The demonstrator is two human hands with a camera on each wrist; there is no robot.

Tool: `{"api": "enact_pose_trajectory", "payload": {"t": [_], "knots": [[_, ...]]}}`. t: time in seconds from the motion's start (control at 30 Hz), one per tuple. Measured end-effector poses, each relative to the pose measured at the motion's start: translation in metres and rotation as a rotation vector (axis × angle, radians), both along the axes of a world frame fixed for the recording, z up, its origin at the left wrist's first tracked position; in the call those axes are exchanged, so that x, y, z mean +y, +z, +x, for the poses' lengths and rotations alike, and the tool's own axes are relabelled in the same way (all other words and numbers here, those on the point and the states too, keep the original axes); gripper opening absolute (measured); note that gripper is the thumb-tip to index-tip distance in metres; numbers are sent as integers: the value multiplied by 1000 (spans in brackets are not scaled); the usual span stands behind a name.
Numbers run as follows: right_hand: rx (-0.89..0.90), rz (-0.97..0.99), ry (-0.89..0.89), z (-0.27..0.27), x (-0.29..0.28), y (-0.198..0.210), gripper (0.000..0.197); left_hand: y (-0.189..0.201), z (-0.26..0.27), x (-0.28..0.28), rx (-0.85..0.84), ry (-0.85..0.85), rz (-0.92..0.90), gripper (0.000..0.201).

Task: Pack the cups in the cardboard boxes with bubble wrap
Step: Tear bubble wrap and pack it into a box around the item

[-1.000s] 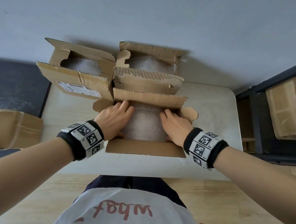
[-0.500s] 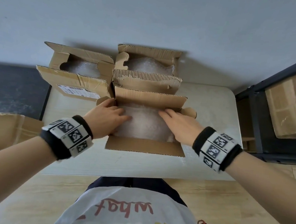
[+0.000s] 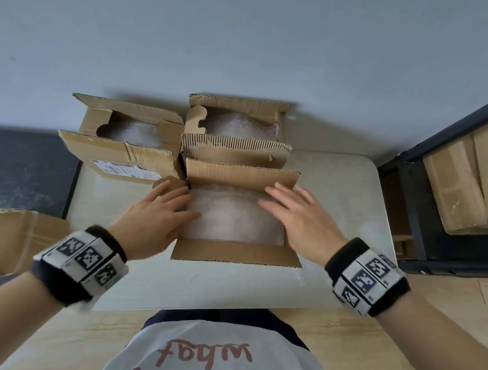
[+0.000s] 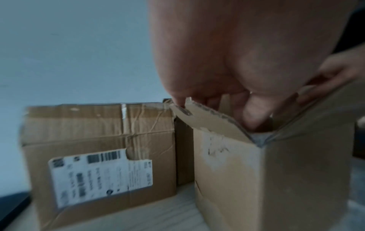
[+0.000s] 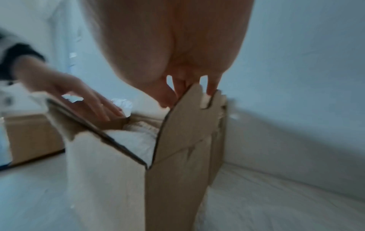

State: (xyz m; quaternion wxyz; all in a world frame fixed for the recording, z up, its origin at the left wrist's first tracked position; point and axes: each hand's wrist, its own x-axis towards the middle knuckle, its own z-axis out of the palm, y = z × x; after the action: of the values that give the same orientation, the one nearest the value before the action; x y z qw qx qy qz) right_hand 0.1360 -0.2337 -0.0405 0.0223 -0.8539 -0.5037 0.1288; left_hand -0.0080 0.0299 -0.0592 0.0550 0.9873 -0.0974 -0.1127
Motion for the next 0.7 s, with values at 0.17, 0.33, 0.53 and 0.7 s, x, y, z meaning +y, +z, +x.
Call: {"api": "enact_pose_trajectory", "payload": {"t": [0.17,0.33,0.53,0.7], "knots": [[58,433,-500,-6,-43,-6,43,8,-38,1,-147,472,-385,68],[282,403,-549,-20,-66,-27,52,-2,-60,6,-30,724,-808,62],[363,279,-386,-34,-61,-36,89,-12,-60,-2,186,574,-816,92],[216,120,-266,-33,-65,-45,87,-18,-53,-11,53,378,-633,84]]}}
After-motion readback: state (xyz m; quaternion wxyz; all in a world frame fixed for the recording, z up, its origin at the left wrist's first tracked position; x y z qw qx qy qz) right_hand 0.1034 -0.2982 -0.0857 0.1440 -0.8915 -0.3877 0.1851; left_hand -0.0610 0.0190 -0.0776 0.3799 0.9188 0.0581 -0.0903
